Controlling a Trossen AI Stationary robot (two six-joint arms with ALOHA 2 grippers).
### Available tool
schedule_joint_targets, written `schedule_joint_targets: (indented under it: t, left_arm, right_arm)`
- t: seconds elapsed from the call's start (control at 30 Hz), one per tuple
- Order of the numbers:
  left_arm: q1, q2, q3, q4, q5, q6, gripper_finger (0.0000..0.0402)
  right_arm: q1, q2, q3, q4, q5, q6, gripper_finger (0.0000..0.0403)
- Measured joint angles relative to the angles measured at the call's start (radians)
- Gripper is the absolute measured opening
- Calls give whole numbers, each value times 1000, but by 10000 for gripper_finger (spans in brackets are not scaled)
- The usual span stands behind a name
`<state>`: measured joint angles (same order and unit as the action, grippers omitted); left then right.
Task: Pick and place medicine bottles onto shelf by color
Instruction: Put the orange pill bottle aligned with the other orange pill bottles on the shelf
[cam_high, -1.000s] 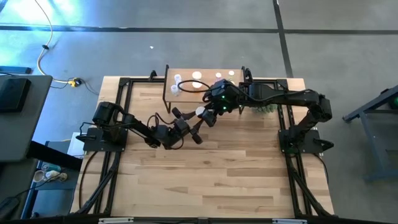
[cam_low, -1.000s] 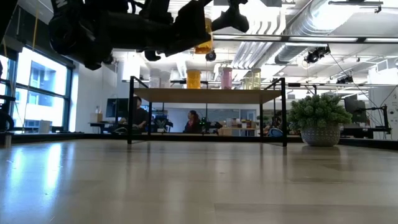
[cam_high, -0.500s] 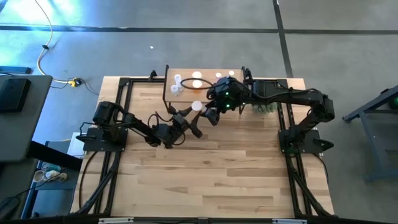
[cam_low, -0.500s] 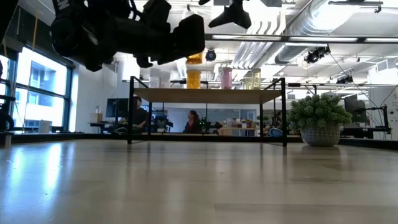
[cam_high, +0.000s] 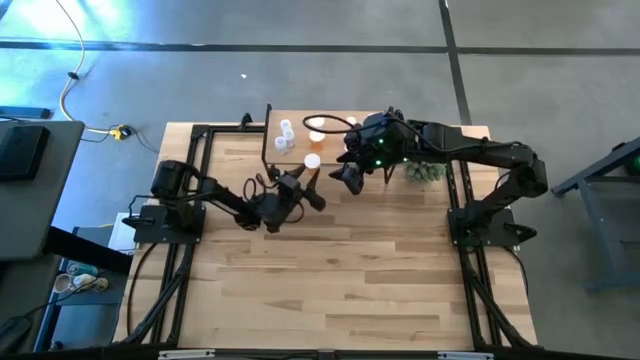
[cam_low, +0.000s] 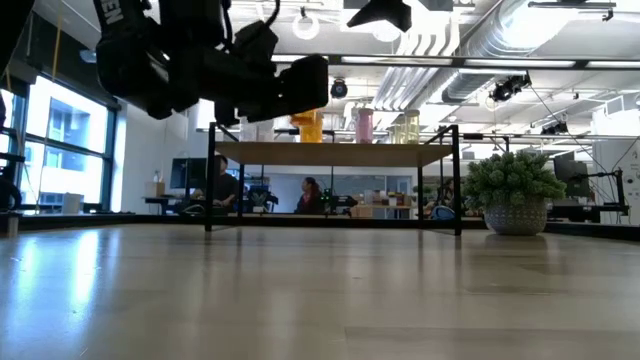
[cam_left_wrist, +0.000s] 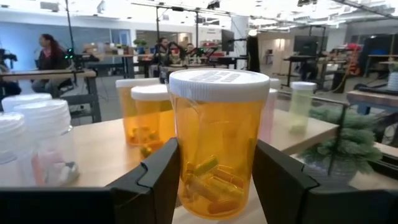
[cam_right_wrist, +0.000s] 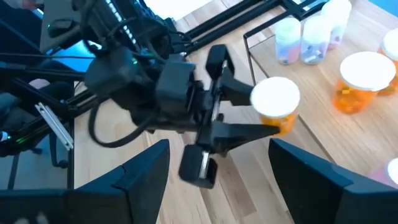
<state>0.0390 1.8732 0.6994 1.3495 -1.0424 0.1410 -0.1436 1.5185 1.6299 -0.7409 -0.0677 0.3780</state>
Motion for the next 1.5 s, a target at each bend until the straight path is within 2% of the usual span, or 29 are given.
schedule_joint_targets:
  t: [0.37, 0.57, 0.9, 1.23, 1.5]
  left_arm:
    - [65, 0, 27, -99, 71, -59, 166]
    - [95, 0, 56, -156, 66, -68, 166]
    - [129, -2, 57, -271, 63, -240, 166]
    - [138, -2, 58, -279, 63, -244, 167]
    - [137, 3, 54, -296, 62, -240, 211]
  right_arm:
    - [0, 0, 0, -19, 4, -20, 263]
    - [0, 0, 0, -19, 4, -17, 263]
    - [0, 0, 0, -20, 4, -17, 263]
    - [0, 0, 0, -21, 4, -17, 263]
    - [0, 0, 0, -21, 2, -16, 263]
